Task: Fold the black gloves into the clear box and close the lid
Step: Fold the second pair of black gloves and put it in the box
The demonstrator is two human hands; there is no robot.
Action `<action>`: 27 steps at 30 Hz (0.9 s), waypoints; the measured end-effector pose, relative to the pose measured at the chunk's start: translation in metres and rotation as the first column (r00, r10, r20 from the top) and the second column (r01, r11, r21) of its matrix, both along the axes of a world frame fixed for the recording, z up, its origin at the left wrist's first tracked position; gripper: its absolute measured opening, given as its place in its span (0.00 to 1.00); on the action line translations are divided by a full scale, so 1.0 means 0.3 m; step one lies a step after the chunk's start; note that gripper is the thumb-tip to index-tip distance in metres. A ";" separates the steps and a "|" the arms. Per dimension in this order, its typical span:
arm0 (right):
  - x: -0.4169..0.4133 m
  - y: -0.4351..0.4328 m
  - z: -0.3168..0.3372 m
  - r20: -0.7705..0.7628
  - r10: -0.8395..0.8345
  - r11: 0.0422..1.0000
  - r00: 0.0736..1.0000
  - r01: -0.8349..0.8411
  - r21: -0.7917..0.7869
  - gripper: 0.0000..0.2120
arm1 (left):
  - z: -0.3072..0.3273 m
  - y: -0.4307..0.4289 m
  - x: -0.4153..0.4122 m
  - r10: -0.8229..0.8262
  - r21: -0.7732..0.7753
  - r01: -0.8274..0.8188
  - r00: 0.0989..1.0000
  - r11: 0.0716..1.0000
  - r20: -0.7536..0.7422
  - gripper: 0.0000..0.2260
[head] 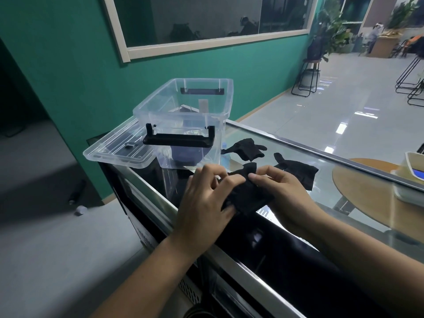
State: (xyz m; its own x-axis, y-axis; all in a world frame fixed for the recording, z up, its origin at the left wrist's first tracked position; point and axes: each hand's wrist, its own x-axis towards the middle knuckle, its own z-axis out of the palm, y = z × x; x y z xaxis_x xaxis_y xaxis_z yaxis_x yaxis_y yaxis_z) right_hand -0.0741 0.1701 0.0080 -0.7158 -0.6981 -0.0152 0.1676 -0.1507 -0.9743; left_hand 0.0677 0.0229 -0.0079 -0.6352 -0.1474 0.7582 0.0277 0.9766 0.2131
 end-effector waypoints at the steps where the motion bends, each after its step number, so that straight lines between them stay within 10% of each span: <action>1: 0.000 0.002 0.004 0.019 0.006 1.000 1.000 -0.006 -0.007 0.05 | 0.002 0.005 -0.003 -0.007 -0.027 0.007 1.000 1.000 -0.010 0.18; 6: -0.001 0.000 0.005 0.080 0.045 0.998 0.996 -0.040 -0.055 0.03 | 0.029 0.011 -0.009 -0.033 0.035 0.035 0.998 0.999 -0.046 0.09; 15: 0.007 0.005 0.014 0.066 0.091 0.994 0.994 -0.086 -0.063 0.05 | 0.126 -0.030 -0.023 0.070 0.584 -0.021 0.996 0.811 -0.062 0.05; 27: 0.128 0.016 -0.009 -0.117 0.568 0.820 0.815 -0.546 0.172 0.18 | 0.165 0.000 -0.013 -0.043 0.805 0.146 0.988 0.576 -0.149 0.15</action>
State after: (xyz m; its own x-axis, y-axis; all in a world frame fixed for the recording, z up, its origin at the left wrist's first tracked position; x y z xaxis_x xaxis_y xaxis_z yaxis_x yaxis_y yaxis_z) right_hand -0.0357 0.1749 0.0053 -0.2048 -0.9775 -0.0513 0.0306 0.0460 -0.9985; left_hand 0.0638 0.0228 0.0417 -0.6104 -0.6767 0.4116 0.1809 0.3868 0.9042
